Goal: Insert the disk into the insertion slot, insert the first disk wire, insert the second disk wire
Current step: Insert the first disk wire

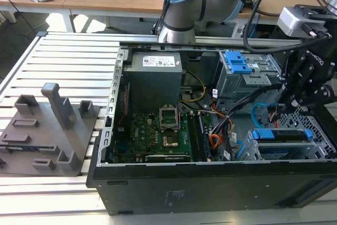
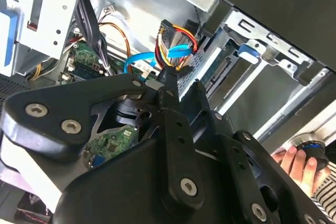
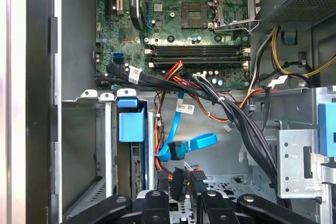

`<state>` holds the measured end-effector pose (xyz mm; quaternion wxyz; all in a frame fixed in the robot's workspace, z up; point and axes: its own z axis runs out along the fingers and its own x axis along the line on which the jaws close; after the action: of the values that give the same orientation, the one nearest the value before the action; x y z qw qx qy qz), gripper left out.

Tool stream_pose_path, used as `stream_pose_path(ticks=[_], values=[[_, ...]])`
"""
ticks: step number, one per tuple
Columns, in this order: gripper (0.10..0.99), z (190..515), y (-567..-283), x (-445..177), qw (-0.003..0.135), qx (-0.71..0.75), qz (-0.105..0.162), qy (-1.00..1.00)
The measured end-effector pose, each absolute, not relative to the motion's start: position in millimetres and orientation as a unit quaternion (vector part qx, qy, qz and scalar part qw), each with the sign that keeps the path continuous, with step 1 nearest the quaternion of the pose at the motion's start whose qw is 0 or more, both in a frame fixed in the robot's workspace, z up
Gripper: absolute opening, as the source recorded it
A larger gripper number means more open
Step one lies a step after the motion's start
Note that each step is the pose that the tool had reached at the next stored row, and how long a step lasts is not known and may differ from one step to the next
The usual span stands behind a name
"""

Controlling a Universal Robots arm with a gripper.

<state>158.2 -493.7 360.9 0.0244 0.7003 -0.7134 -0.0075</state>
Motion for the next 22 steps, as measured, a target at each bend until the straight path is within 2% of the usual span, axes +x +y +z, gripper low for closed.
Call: stream_pose_path(ticks=[5,11,12,13,14,22], values=[[0.302,353.5,-492.9,158.2,0.032,0.7,0.001,-0.713],[0.302,353.4,-492.9,158.2,0.033,0.7,0.001,-0.713],[0.22,353.4,-492.9,158.2,0.033,0.7,0.001,-0.713],[0.22,353.4,-492.9,158.2,0.033,0.7,0.001,-0.713],[0.176,353.4,-492.9,158.2,0.033,0.7,0.001,-0.713],[0.176,353.3,-492.8,162.3,0.033,0.7,0.002,-0.713]])
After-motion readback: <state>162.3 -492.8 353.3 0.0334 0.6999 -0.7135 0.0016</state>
